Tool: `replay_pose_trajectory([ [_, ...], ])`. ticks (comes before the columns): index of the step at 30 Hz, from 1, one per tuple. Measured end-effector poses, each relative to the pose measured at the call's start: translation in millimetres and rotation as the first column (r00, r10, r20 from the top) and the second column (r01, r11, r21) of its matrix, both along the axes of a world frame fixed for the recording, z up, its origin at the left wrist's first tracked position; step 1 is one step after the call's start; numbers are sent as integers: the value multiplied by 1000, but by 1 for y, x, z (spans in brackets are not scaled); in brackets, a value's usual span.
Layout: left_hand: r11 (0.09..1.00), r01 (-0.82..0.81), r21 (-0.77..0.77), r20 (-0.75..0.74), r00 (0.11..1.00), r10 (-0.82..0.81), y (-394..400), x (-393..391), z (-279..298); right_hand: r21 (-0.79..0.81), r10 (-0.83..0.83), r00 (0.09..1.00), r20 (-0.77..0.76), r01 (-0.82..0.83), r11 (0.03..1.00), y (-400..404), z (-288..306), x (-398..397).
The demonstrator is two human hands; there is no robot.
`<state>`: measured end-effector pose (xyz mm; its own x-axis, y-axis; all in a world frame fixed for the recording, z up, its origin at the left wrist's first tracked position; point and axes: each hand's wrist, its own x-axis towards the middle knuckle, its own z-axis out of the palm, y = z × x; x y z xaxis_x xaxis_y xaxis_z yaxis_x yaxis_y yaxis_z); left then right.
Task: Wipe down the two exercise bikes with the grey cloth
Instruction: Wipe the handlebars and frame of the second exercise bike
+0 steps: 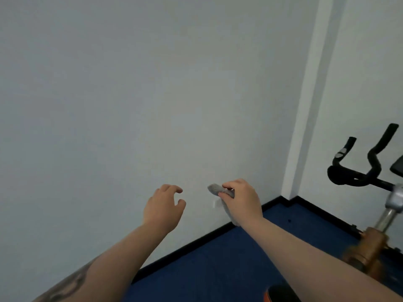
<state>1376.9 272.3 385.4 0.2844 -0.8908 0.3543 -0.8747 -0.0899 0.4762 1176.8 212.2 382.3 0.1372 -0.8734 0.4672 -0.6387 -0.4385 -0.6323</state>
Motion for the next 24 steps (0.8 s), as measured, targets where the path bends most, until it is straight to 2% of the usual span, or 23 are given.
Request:
replay_pose_trajectory([
  [6, 976, 215, -44, 25, 976, -214, -127, 39, -5, -8, -183, 982, -41, 182, 983, -83, -15, 20],
  [13, 865, 502, -29, 46, 865, -500, -260, 55, -16, 65, -462, 887, 3, 461, 885, -156, -14, 30],
  [18, 751, 659, -35, -26, 751, -660, -323, 10, -21, 72, -602, 797, -51, 604, 794, -179, -11, 2],
  [24, 598, 799, -63, -46, 597, -801, -397, -74, -13, 8, -766, 636, -93, 770, 638, -228, -2, -61],
])
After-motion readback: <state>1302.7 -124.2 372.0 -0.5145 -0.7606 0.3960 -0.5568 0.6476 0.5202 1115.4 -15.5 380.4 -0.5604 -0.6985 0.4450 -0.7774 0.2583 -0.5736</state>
